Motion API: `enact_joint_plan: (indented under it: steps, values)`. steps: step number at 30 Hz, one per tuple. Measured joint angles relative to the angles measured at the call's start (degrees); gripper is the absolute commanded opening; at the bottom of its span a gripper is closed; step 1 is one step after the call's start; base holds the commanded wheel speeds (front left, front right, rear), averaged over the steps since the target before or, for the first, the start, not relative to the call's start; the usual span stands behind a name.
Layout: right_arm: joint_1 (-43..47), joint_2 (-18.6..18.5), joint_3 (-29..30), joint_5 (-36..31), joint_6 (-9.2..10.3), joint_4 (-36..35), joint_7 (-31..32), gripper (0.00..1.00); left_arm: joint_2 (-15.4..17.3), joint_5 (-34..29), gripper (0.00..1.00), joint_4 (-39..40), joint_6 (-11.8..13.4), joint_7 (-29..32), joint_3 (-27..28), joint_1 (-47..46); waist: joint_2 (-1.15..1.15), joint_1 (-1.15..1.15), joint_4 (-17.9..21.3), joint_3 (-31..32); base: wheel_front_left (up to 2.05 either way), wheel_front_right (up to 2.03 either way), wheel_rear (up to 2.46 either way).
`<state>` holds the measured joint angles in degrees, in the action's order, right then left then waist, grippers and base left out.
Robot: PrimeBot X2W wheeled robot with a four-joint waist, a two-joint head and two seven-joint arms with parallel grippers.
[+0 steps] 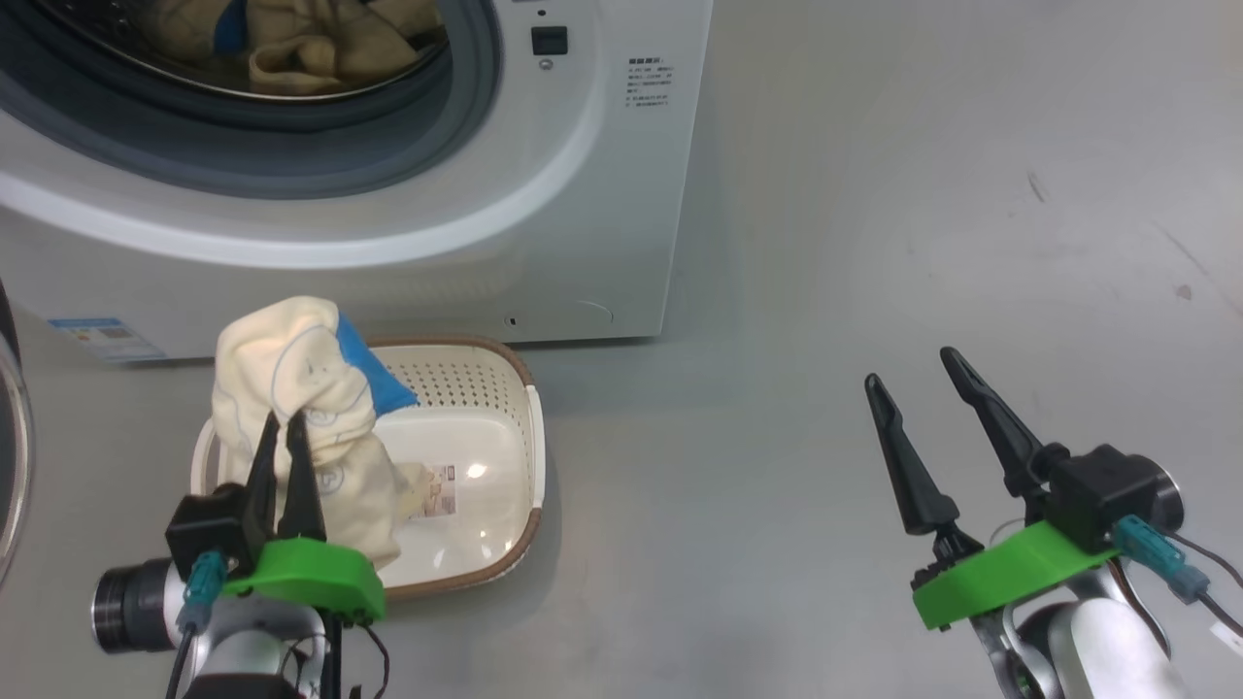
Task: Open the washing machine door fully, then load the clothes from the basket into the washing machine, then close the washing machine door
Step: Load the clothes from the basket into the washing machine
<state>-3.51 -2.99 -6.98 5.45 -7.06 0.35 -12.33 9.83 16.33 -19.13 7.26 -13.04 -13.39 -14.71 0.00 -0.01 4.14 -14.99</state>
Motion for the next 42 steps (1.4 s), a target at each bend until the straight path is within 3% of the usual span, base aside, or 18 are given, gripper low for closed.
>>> enact_joint_plan:
  steps: [10, 42]
  values:
    - [4.53, 0.19, 1.21, -0.43, 0.00, -1.16, 1.77, 1.00, 0.36, -0.31, 0.00, 5.45, 1.01, 2.45, -1.88, 5.17, 0.00, 0.00, -1.34, 5.24, 0.00, 0.00, 0.00]
    - [6.07, 0.30, 0.86, -0.25, 0.00, -2.53, 2.89, 1.00, 0.80, -0.51, 0.00, 6.71, 2.94, 3.05, -3.27, 6.50, 0.00, 0.01, -1.97, 7.53, 0.00, 0.00, 0.00]
